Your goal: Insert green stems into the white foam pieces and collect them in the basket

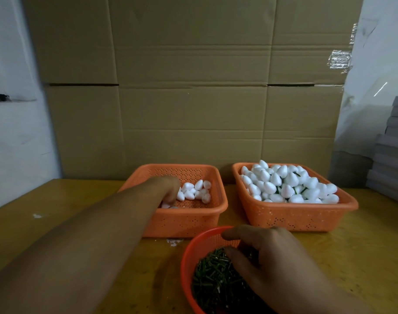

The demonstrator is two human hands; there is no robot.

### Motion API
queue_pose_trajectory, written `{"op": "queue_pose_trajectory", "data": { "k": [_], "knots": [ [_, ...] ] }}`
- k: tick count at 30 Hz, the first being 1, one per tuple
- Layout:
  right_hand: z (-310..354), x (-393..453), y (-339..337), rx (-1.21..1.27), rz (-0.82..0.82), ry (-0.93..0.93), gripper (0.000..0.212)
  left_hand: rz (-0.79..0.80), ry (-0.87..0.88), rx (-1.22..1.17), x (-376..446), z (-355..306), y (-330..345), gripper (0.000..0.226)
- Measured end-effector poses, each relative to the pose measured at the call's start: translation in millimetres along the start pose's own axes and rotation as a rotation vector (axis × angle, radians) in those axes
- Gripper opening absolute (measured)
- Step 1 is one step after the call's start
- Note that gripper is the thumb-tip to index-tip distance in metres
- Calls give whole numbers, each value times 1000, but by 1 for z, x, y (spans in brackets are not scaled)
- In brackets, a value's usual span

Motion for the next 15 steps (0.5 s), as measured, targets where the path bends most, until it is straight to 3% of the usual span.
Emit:
{"op": "queue_pose_trajectory", "data": {
  "k": [6,15],
  "knots": [
    [-2,0,-1,-10,-6,-14,36,-88,39,-73,-4,-1,-5,34],
    [-2,1,-3,-18,10,-19,32,-434,269,-632,-51,-4,-30,11]
  ]
}}
Point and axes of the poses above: each hand's wrist, its own x-axis towards the middle knuckle, its own y-axis out of the palm, z = x × y, the point moved 3 cm from there along x, towards the middle knuckle, and after that the axes turned 9 degrees about -y, right-handed, at the moved point
